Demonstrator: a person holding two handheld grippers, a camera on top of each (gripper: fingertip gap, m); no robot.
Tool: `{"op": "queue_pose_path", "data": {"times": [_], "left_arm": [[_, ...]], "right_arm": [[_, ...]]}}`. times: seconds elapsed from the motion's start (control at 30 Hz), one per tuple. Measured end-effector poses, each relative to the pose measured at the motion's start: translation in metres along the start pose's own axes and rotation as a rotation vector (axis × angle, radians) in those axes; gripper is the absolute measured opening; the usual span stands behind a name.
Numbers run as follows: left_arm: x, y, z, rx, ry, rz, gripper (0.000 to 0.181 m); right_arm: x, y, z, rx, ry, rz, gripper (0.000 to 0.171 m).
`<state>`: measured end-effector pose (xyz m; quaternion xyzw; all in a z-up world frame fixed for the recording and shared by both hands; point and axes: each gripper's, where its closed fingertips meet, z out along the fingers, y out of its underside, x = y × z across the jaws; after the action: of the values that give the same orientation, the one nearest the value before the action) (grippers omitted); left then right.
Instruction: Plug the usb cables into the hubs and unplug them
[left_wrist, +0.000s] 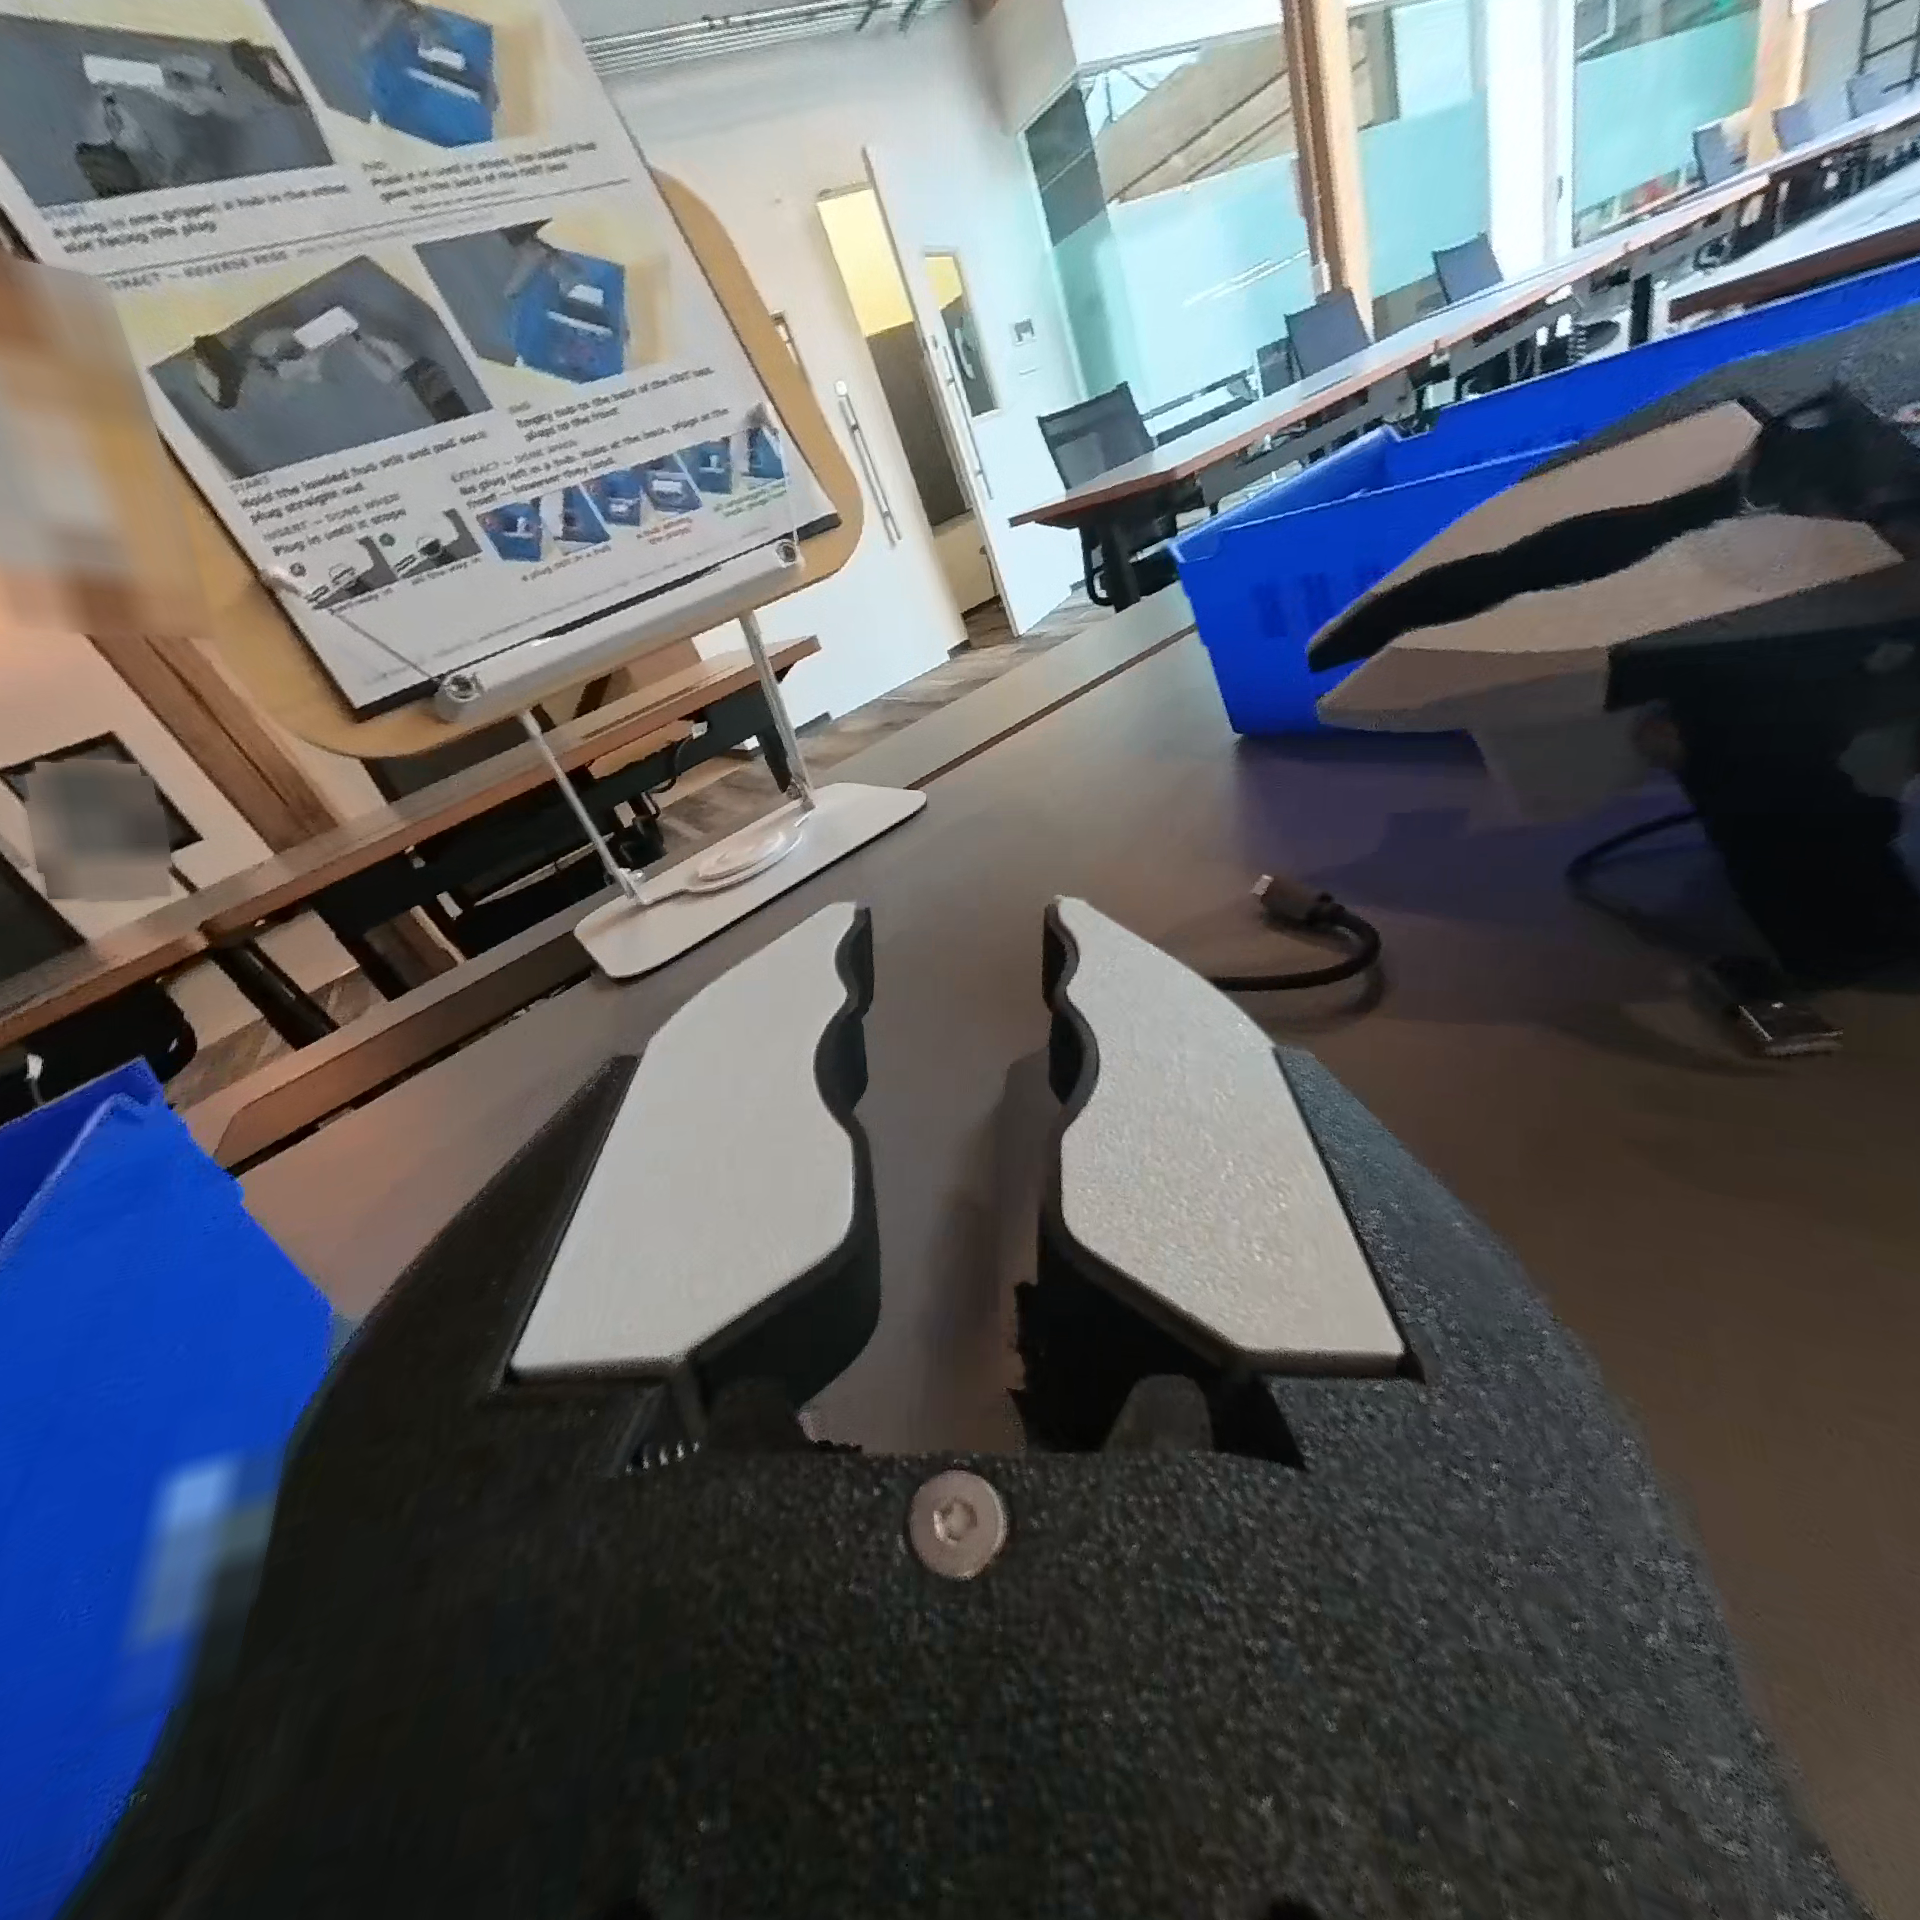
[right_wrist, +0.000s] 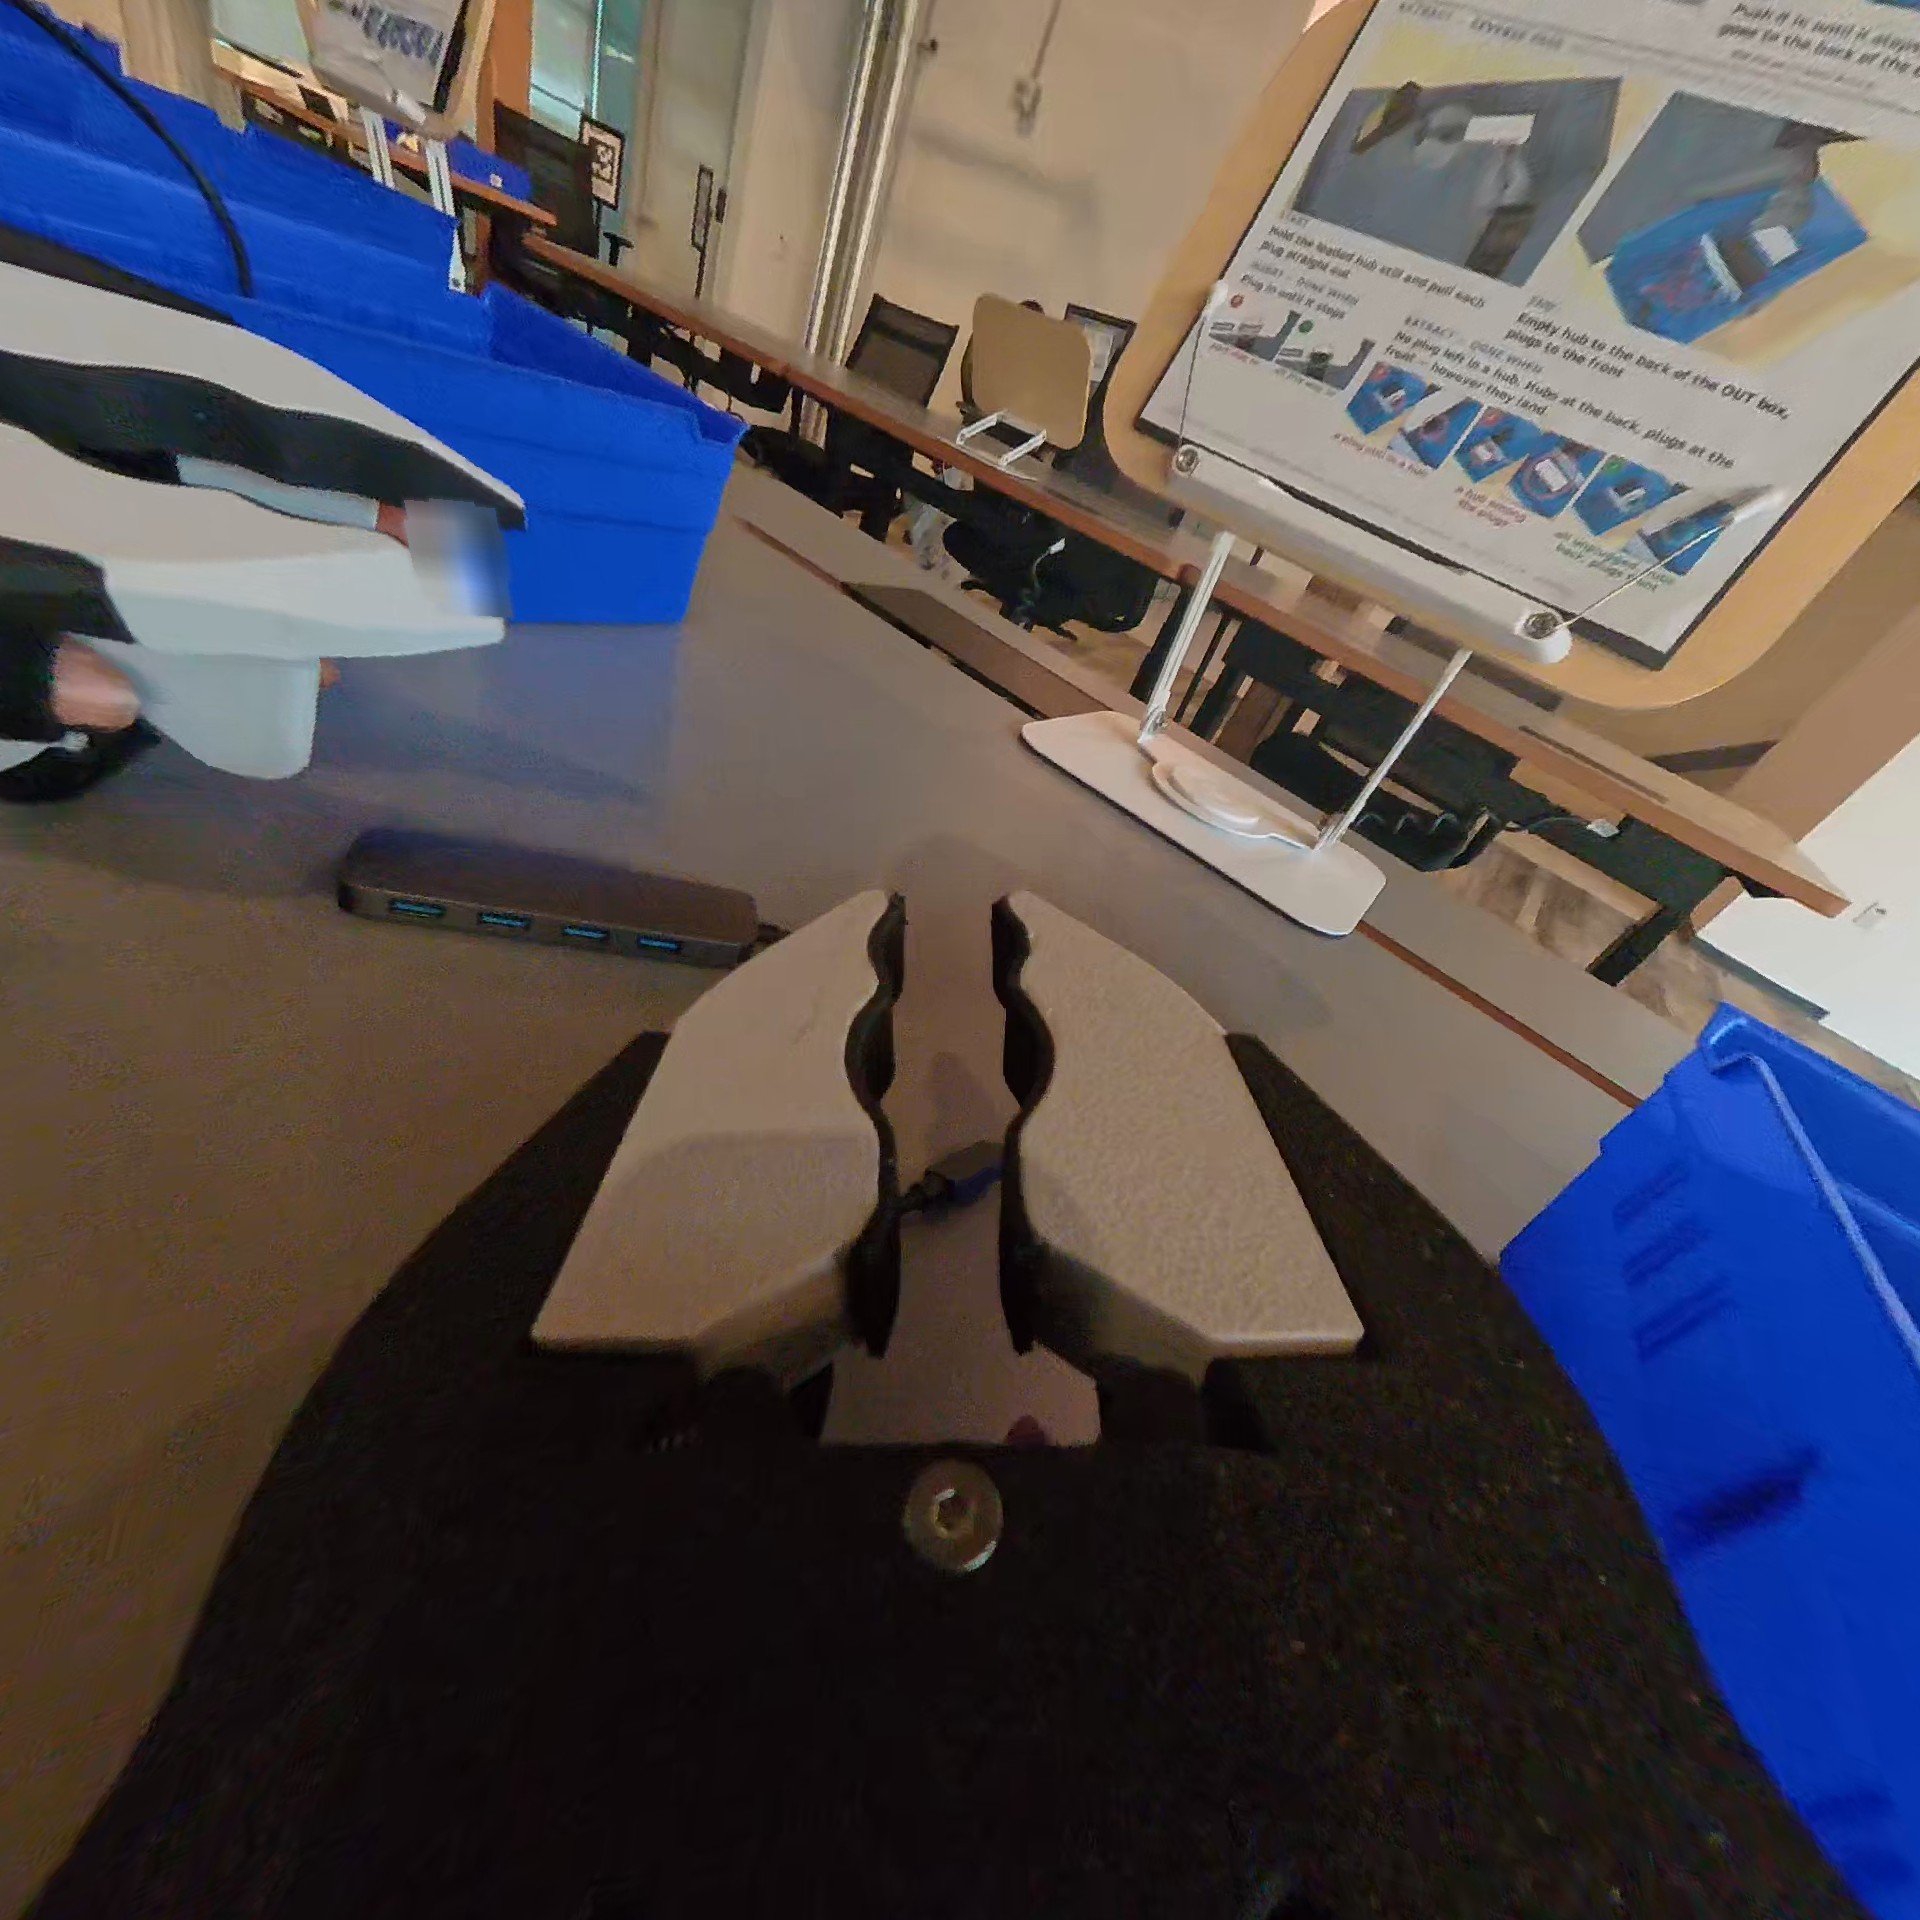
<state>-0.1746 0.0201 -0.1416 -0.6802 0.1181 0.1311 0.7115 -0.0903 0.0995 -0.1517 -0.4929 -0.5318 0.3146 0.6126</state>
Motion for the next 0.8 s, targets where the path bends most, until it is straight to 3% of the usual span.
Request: {"op": "queue_pose_path", "data": {"times": [0.37,0.6,0.67,0.8], "left_arm": [[-0.027,0.003,-0.009,-0.005,-0.116,-0.083,0.030],[-0.008,-0.002,-0.041,0.007,-0.076,0.049,0.030],[-0.007,-0.003,-0.045,0.016,-0.061,0.055,0.030],[-0.008,-0.001,-0.044,0.002,-0.032,0.026,0.030]], "right_arm": [[-0.013,0.005,0.003,-0.027,-0.087,0.002,0.021],[-0.078,-0.007,0.004,0.006,-0.514,-0.083,0.058],[-0.087,-0.023,0.008,0.021,-0.641,-0.072,0.057],[-0.105,-0.018,0.017,-0.215,-0.974,-0.268,0.064]]}}
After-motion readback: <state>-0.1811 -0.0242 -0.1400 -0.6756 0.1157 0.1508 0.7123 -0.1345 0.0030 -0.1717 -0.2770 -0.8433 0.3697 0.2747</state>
